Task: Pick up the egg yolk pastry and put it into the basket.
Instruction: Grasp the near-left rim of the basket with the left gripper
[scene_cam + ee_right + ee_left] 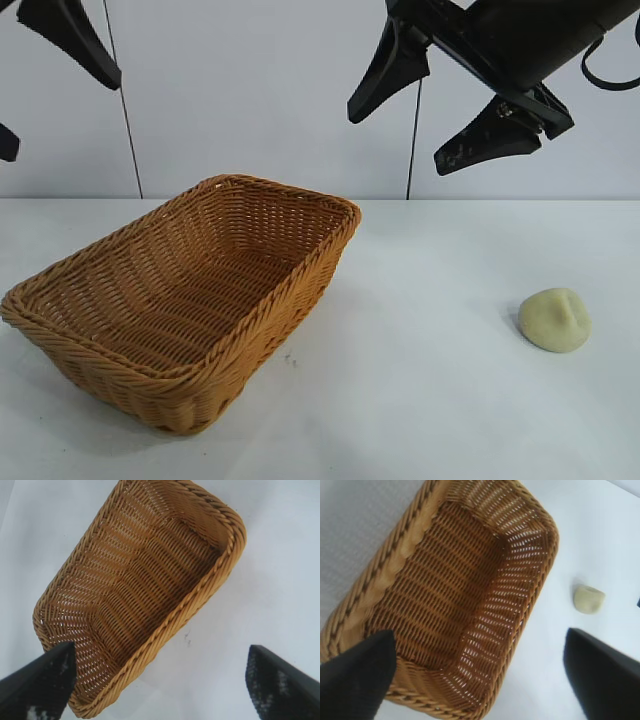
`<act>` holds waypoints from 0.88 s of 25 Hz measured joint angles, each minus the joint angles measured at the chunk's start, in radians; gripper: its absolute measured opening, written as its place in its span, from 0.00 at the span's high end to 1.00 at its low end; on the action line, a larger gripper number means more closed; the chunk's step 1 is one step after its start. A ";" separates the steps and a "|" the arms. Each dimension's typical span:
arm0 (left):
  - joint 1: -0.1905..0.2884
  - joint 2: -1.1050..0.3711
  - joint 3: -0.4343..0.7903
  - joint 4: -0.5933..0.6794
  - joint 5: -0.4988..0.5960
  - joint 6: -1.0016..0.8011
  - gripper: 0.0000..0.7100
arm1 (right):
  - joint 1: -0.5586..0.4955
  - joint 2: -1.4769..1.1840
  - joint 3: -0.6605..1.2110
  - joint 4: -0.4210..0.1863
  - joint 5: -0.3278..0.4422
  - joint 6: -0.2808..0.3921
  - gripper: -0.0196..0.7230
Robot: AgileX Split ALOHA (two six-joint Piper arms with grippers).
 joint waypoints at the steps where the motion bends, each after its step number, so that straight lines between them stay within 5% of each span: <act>1: -0.024 -0.010 0.019 0.034 0.000 -0.082 0.02 | 0.000 0.000 0.000 0.000 0.000 0.000 0.12; 5: -0.094 -0.008 0.070 0.162 -0.001 -0.344 0.02 | 0.000 0.000 0.000 0.015 0.000 0.000 0.12; 10: -0.101 0.064 0.076 0.209 -0.022 -0.543 0.02 | 0.000 0.000 0.000 0.025 0.000 0.000 0.12; 22: -0.101 0.381 0.076 0.143 -0.210 -0.664 0.02 | 0.000 0.000 0.000 0.026 0.000 0.000 0.12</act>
